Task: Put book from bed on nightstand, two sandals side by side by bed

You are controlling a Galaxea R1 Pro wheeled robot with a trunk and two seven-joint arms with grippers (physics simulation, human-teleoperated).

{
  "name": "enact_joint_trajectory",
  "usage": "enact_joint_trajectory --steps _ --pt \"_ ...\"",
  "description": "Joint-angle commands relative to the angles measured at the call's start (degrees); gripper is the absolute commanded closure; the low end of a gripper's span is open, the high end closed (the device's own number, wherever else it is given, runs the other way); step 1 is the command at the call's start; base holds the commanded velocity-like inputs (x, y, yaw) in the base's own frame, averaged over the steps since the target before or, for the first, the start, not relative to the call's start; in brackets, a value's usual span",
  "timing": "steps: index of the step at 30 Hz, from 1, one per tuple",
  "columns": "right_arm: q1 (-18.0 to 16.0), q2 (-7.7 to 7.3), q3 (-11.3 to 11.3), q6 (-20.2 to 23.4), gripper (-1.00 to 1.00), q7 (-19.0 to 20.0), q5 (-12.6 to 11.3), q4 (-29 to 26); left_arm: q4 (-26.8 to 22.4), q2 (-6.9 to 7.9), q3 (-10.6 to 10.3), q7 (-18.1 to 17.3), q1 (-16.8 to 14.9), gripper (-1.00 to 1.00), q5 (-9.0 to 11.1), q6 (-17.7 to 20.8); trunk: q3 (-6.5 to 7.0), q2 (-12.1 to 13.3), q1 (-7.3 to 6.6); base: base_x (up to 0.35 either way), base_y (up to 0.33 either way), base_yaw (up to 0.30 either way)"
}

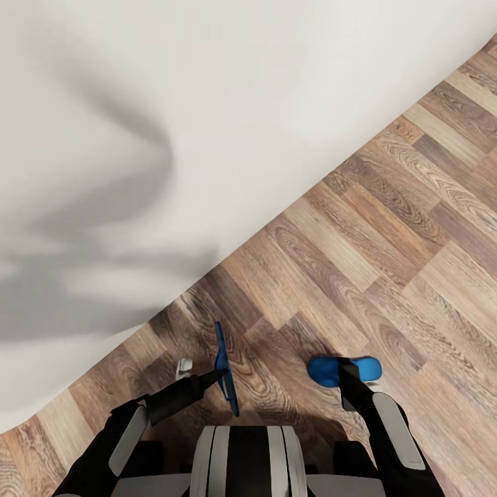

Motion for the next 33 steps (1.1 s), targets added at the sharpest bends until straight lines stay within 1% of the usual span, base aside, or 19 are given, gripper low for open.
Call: enact_joint_trajectory --steps 1,4,7,12,33 --pt "-0.02 0.06 -0.20 0.29 1.00 -0.26 -0.18 -0.09 0.00 0.05 -0.15 0.03 -0.01 1.00 0.53 0.50 -0.03 -0.01 -0.01 0.000 0.000 0.000" --pt "-0.01 0.06 -0.20 0.29 1.00 -0.27 -0.18 -0.08 0.00 0.05 -0.13 0.06 -0.01 1.00 0.53 0.50 -0.03 -0.01 -0.01 0.000 0.000 0.000" --pt "0.01 0.06 -0.20 0.28 1.00 -0.27 -0.18 -0.07 0.00 0.05 -0.13 0.08 -0.01 1.00 0.53 0.51 0.64 0.03 -0.08 0.000 0.000 0.000" --pt "-0.02 0.06 -0.20 0.28 1.00 -0.27 -0.18 -0.09 0.00 0.05 -0.15 0.03 -0.01 1.00 0.53 0.52 0.64 0.03 -0.08 0.000 0.000 0.000" --pt "-0.02 0.06 -0.20 0.37 1.00 -0.21 -0.18 -0.08 0.00 0.05 -0.13 0.07 -0.01 1.00 0.53 0.51 5.29 0.31 -0.62 0.000 0.000 0.000"
